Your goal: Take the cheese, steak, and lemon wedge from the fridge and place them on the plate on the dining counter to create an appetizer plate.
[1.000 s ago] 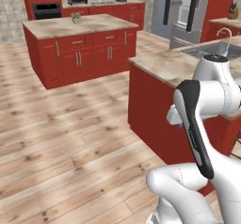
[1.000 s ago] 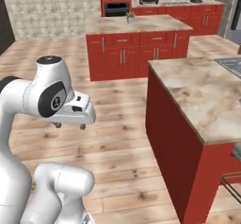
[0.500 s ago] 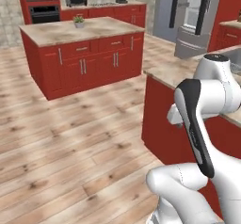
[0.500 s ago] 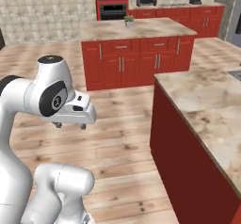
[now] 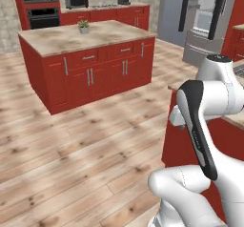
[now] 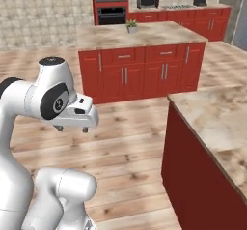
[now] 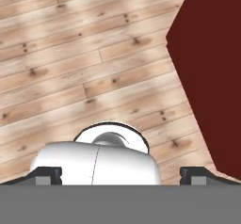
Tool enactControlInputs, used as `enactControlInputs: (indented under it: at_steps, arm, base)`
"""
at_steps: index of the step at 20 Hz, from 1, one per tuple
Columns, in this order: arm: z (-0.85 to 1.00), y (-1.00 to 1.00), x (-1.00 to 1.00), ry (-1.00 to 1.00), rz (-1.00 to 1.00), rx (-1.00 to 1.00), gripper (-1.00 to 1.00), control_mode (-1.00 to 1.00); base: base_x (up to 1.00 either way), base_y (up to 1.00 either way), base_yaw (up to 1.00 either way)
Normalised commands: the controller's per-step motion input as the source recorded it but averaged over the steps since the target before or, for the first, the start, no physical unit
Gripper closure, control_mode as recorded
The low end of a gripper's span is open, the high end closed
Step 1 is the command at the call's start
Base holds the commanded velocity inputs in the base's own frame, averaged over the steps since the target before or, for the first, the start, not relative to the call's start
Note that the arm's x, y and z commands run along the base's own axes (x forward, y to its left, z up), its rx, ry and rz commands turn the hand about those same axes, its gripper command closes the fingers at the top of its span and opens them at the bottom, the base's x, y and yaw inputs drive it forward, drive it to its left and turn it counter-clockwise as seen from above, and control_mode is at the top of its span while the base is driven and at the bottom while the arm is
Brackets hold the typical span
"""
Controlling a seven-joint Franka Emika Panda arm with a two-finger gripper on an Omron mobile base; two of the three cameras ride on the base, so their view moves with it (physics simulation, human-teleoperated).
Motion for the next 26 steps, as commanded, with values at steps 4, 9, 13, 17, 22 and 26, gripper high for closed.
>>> enactControlInputs:
  at_steps: [4,9,13,17,22,26]
  arm:
    - [0.00,0.00,0.00,0.00,0.00,0.00,-1.00,1.00]
    - [0.00,0.00,0.00,0.00,0.00,0.00,-1.00,1.00]
    - [0.00,0.00,0.00,0.00,0.00,0.00,-1.00,1.00]
    - [0.00,0.00,0.00,0.00,0.00,0.00,-1.00,1.00]
    - [0.00,0.00,0.00,0.00,0.00,0.00,-1.00,1.00]
    - [0.00,0.00,0.00,0.00,0.00,0.00,-1.00,1.00]
  base:
    - [1.00,0.16,-0.30]
    - [1.00,0.30,-0.35]
    - [1.00,0.38,-0.32]
    - [1.00,0.33,-0.33]
    - [1.00,0.08,-0.32]
    - [1.00,0.00,-0.34]
